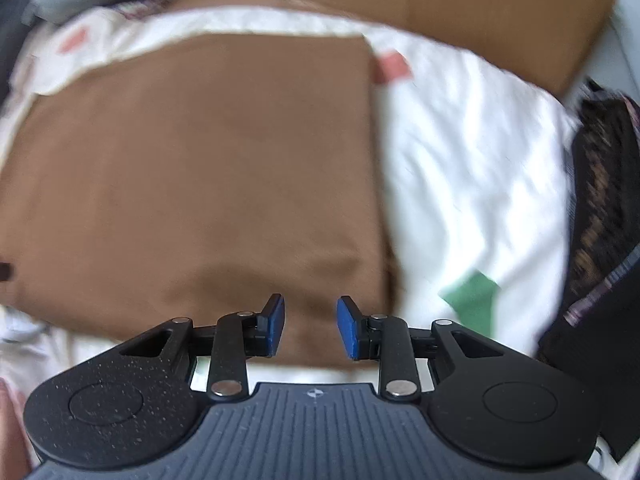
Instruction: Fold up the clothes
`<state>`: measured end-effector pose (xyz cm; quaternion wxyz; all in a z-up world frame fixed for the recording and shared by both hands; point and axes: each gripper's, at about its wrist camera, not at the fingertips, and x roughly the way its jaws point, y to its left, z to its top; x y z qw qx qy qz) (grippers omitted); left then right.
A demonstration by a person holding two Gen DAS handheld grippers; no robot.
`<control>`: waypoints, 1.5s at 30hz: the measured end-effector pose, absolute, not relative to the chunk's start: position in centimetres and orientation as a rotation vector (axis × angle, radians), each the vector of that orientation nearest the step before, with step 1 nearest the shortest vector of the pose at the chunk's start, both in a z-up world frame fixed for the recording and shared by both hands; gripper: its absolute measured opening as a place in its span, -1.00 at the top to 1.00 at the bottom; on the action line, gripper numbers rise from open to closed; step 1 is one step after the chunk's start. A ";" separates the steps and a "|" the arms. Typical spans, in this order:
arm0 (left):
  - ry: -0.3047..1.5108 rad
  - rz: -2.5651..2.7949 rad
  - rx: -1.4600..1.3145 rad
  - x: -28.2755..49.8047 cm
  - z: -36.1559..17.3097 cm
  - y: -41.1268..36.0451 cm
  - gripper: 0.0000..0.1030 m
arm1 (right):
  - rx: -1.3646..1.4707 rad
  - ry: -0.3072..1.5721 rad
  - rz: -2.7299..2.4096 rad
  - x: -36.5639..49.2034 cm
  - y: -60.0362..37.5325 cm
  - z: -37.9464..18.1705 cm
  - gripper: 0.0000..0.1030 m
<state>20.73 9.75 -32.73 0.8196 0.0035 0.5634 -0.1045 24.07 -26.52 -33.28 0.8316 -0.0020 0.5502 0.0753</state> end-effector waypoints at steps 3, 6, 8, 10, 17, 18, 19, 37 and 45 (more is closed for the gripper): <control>1.186 -0.297 -0.009 20.6 -32.5 8.0 0.07 | -0.019 1.154 0.222 24.4 -24.8 -33.0 0.32; 1.189 -0.341 -0.016 20.4 -32.9 6.7 0.23 | -0.023 1.142 0.274 24.9 -23.3 -33.3 0.32; 1.191 -0.370 -0.021 20.3 -33.3 5.8 0.34 | -0.031 1.133 0.295 25.3 -22.4 -33.7 0.32; 1.192 -0.398 -0.009 20.0 -33.5 4.7 0.45 | -0.046 1.141 0.297 25.6 -21.7 -34.4 0.32; 1.184 -0.460 -0.005 19.8 -33.7 2.7 0.59 | -0.068 1.171 0.255 25.3 -22.1 -36.0 0.35; 1.188 -0.465 0.008 19.9 -34.1 2.4 0.59 | -0.069 1.172 0.252 25.2 -22.2 -35.9 0.35; 1.196 -0.462 0.014 20.0 -34.6 2.2 0.59 | -0.070 1.173 0.250 25.1 -22.2 -35.9 0.35; 1.201 -0.321 -0.090 19.5 -34.8 8.8 0.62 | -0.039 1.223 0.103 22.7 -28.2 -36.3 0.51; 1.213 -0.200 -0.085 18.6 -35.3 12.3 0.62 | -0.054 1.230 0.077 22.6 -28.9 -36.2 0.55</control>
